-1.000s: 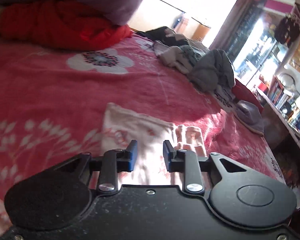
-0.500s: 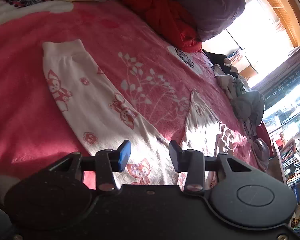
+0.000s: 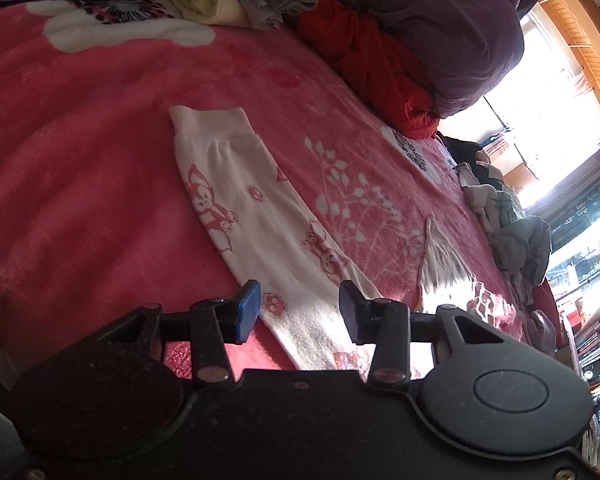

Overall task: Fold clothes
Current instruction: 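Grasp the garment edge again with the left gripper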

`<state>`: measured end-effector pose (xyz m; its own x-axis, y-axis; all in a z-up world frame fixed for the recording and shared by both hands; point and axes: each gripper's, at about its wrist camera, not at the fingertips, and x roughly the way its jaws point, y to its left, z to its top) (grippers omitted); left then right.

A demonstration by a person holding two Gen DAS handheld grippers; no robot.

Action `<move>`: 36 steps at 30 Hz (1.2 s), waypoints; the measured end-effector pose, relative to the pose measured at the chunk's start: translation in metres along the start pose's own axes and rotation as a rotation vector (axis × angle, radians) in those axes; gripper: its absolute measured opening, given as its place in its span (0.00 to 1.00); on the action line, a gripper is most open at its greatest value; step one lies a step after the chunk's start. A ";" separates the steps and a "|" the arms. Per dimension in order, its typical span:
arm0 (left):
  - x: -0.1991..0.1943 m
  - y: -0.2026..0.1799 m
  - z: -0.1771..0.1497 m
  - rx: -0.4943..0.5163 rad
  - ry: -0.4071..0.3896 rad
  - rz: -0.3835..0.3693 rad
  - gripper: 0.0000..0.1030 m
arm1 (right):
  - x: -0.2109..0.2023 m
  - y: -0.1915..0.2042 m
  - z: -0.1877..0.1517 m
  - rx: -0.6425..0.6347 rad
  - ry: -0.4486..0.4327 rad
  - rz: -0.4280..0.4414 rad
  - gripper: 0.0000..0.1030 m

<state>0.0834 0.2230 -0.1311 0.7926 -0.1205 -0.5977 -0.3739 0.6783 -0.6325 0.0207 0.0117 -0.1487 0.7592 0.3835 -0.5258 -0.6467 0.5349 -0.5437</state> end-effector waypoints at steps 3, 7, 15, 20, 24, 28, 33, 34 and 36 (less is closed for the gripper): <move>0.002 -0.002 -0.001 0.028 0.008 -0.023 0.40 | 0.008 -0.001 0.003 -0.024 0.013 -0.028 0.39; 0.007 -0.007 -0.004 0.052 0.025 -0.037 0.40 | 0.016 0.015 0.000 -0.199 0.085 -0.032 0.35; 0.005 -0.003 0.000 0.021 0.007 -0.076 0.40 | 0.032 0.034 0.004 -0.326 0.092 -0.120 0.33; 0.003 0.000 0.003 -0.004 -0.007 -0.097 0.40 | 0.040 0.039 0.004 -0.359 0.082 -0.136 0.31; 0.000 -0.008 0.005 0.010 -0.012 -0.141 0.40 | 0.038 0.033 0.006 -0.317 0.063 -0.130 0.28; 0.002 -0.035 0.013 0.084 0.006 -0.206 0.40 | 0.032 0.015 0.011 -0.182 0.036 -0.088 0.07; 0.035 -0.096 0.028 0.308 0.052 -0.193 0.39 | 0.017 -0.021 0.011 0.138 -0.040 -0.013 0.06; 0.047 -0.110 0.030 0.356 0.072 -0.184 0.39 | 0.015 -0.026 0.009 0.183 -0.048 -0.009 0.06; 0.075 -0.135 0.033 0.424 0.118 -0.168 0.39 | 0.013 -0.036 0.006 0.257 -0.058 0.013 0.06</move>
<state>0.2097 0.1463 -0.0742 0.7557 -0.3193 -0.5718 0.0044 0.8755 -0.4831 0.0537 0.0015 -0.1322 0.7585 0.4303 -0.4893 -0.6225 0.7005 -0.3490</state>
